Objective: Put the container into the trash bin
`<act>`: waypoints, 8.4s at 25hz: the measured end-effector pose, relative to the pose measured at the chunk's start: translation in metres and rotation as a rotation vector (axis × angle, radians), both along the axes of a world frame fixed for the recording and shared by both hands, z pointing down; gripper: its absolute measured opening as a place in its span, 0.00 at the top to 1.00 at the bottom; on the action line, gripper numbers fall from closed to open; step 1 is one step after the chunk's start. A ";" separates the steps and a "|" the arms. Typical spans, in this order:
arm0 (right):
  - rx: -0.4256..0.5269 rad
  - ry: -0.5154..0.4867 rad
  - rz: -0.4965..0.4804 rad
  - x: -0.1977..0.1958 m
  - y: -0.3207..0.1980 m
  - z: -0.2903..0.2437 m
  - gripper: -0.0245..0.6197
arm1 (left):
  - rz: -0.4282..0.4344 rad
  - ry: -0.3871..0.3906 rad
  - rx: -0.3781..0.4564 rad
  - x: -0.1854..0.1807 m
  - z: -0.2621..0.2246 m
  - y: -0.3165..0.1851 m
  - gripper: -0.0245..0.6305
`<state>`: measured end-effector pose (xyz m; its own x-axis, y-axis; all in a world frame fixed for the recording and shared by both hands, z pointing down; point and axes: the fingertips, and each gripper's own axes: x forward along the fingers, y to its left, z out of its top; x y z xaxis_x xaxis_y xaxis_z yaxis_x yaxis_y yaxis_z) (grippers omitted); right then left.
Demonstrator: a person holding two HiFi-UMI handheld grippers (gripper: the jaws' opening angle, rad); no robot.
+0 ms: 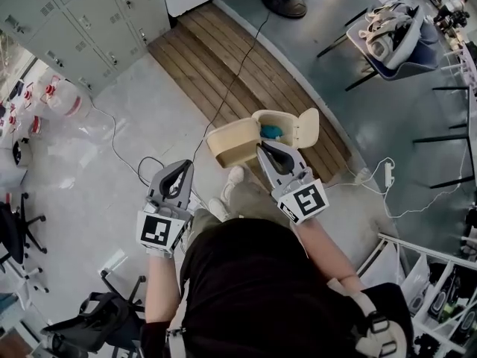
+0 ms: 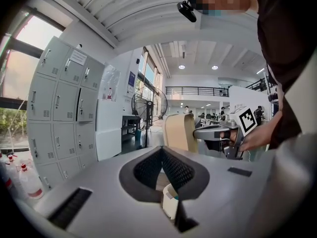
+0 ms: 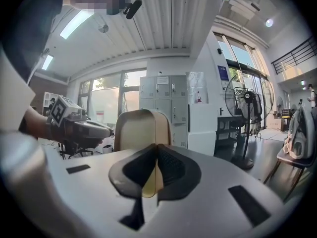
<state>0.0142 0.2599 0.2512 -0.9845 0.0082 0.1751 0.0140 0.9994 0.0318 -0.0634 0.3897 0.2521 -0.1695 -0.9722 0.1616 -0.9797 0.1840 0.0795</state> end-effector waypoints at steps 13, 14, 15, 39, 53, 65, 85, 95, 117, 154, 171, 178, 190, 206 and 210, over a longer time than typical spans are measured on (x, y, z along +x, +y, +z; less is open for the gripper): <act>-0.012 0.004 -0.015 -0.071 -0.096 0.001 0.92 | -0.008 -0.024 -0.060 -0.070 -0.005 -0.099 0.95; -0.017 0.003 -0.011 -0.073 -0.105 0.001 0.92 | -0.004 -0.030 -0.059 -0.073 -0.005 -0.108 0.95; -0.021 0.002 -0.005 -0.075 -0.114 0.001 0.92 | 0.006 -0.029 -0.051 -0.074 -0.006 -0.116 0.95; -0.047 0.103 0.545 -0.017 -0.279 0.045 0.92 | 0.563 0.014 -0.082 -0.068 0.025 -0.335 0.95; -0.183 0.189 0.995 0.043 -0.293 0.098 0.92 | 1.010 0.041 -0.167 -0.040 0.058 -0.405 0.95; -0.315 0.255 1.204 0.073 -0.255 0.161 0.92 | 1.191 0.054 -0.278 -0.031 0.099 -0.396 0.95; -0.534 0.381 1.217 0.085 -0.263 0.312 0.92 | 1.163 0.120 -0.472 -0.029 0.192 -0.415 0.95; -0.620 0.411 1.216 0.091 -0.273 0.372 0.92 | 1.119 0.124 -0.538 -0.029 0.217 -0.412 0.95; -0.751 0.467 1.209 0.101 -0.290 0.483 0.92 | 1.005 0.133 -0.622 -0.040 0.265 -0.384 0.95; -0.869 0.721 1.178 0.106 -0.305 0.583 0.92 | 0.897 0.170 -0.707 -0.069 0.296 -0.362 0.95; -0.870 0.801 1.161 0.104 -0.303 0.602 0.93 | 0.883 0.185 -0.713 -0.071 0.302 -0.348 0.95; -0.893 0.829 1.169 0.104 -0.304 0.602 0.93 | 0.887 0.190 -0.706 -0.067 0.302 -0.348 0.95; -0.846 0.958 1.104 0.093 -0.311 0.607 0.93 | 0.878 0.202 -0.711 -0.071 0.303 -0.349 0.95; -0.803 1.073 1.018 0.086 -0.321 0.628 0.93 | 0.851 0.232 -0.724 -0.082 0.317 -0.345 0.95; -0.790 1.087 1.015 0.085 -0.324 0.629 0.92 | 0.849 0.236 -0.725 -0.083 0.318 -0.344 0.95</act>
<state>0.0991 -0.0638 0.8798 -0.0804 -0.0974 0.9920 -0.9230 0.3829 -0.0372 -0.1468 0.0454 0.5703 0.6072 -0.4232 0.6725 -0.7846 -0.4530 0.4233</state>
